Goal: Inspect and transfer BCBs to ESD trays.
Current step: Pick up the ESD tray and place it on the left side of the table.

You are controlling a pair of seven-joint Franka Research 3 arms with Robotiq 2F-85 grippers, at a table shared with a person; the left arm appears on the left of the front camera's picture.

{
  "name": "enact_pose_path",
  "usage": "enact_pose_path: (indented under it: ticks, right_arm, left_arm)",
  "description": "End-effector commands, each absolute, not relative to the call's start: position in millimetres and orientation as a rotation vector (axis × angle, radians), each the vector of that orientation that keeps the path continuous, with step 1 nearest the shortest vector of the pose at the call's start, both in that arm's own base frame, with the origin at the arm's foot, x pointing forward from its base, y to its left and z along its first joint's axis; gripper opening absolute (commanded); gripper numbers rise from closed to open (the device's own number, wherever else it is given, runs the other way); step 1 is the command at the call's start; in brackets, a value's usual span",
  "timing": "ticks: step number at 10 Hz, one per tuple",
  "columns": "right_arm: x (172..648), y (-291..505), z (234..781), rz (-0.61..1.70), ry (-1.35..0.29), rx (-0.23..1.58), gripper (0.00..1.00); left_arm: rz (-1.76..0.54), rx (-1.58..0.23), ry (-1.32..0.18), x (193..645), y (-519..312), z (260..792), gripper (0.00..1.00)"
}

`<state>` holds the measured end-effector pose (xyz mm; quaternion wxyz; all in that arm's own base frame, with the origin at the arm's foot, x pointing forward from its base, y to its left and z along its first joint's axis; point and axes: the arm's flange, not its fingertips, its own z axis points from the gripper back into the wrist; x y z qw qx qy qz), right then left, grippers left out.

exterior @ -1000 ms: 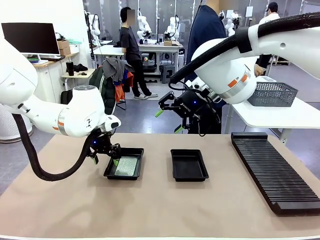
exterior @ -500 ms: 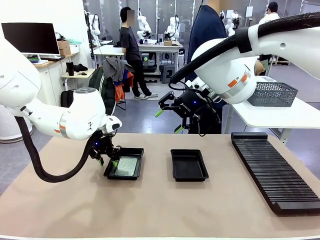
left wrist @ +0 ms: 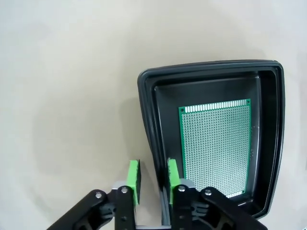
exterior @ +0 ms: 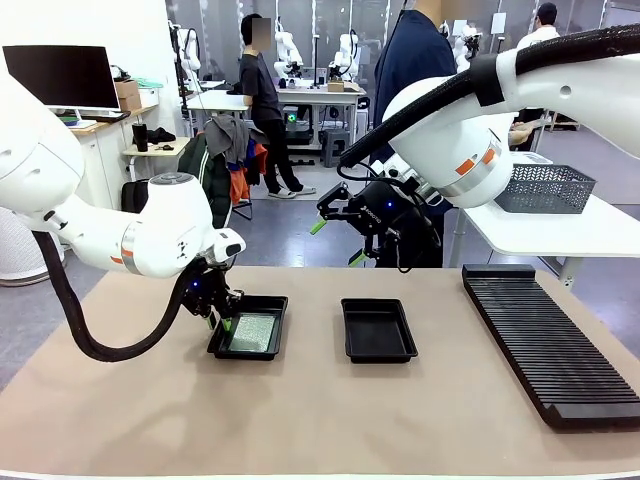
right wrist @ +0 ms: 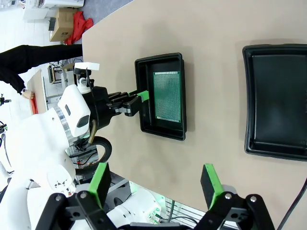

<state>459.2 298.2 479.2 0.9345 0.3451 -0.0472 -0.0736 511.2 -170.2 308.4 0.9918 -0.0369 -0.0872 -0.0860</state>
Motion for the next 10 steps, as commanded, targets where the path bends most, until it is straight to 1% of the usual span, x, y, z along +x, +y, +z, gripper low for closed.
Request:
enact_pose_path:
  ticks: [1,2,3,4,8,10]
  right_arm:
    - [462,300,480,-0.169,-0.094,0.688,1.0]
    - [462,300,480,-0.169,-0.094,0.688,1.0]
    - [462,300,480,-0.169,-0.094,0.688,1.0]
    - [462,300,480,-0.169,-0.094,0.688,1.0]
    - [462,300,480,-0.169,-0.094,0.688,1.0]
    - [462,300,480,-0.169,-0.094,0.688,1.0]
  left_arm:
    - [-0.159,-0.054,-0.179,512,-173,308,0.04]
    - [-0.157,-0.052,-0.175,513,-174,307,0.17]
    - [-0.152,-0.054,-0.171,515,-172,305,0.0]
    - [-0.148,-0.056,-0.172,515,-171,306,0.01]
    - [-0.126,-0.074,-0.175,514,-166,309,0.0]
    - [-0.111,-0.148,-0.161,515,-152,309,0.0]
